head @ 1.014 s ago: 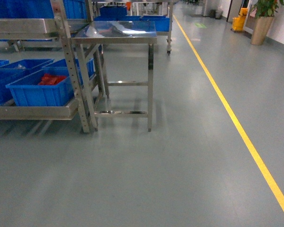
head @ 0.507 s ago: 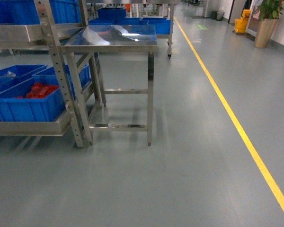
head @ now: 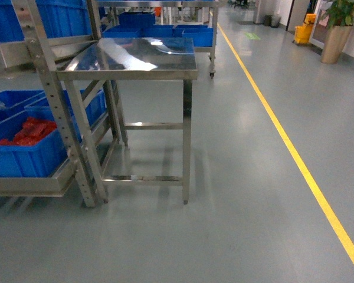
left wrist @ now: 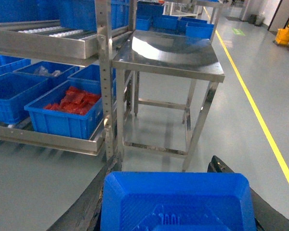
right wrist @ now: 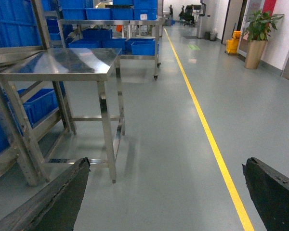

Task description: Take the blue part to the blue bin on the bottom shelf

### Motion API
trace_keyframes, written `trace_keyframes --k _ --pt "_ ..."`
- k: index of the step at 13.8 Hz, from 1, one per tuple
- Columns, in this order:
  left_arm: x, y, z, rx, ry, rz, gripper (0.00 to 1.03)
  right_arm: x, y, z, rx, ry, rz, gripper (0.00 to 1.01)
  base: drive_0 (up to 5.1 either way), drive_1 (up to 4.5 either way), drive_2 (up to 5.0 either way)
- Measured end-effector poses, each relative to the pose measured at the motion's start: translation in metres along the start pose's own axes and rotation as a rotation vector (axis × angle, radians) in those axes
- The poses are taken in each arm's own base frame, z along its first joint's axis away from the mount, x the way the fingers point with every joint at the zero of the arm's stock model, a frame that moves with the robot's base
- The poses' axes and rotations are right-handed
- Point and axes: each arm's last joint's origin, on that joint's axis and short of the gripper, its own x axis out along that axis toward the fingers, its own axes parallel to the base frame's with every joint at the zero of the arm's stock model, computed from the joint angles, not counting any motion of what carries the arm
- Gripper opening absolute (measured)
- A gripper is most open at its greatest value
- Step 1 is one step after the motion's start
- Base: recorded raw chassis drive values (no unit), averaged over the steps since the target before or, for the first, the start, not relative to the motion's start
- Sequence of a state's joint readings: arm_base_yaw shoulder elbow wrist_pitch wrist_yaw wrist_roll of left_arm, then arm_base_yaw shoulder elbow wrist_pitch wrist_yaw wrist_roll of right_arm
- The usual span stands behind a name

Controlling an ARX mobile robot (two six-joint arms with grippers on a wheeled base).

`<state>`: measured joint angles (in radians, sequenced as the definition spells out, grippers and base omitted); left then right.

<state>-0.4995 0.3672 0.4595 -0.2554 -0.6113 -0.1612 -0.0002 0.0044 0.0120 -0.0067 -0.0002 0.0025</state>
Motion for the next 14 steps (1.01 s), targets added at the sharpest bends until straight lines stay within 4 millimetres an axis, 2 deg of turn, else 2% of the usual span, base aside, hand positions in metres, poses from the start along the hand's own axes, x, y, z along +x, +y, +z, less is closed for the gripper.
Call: trace_keyframes --k 14 --pt "0.0 0.0 -0.0005 0.004 0.005 0.0 0.43 0.0 0.0 0.0001 0.0 -0.001 0.0 0.98 0.0 4.05 -4.1"
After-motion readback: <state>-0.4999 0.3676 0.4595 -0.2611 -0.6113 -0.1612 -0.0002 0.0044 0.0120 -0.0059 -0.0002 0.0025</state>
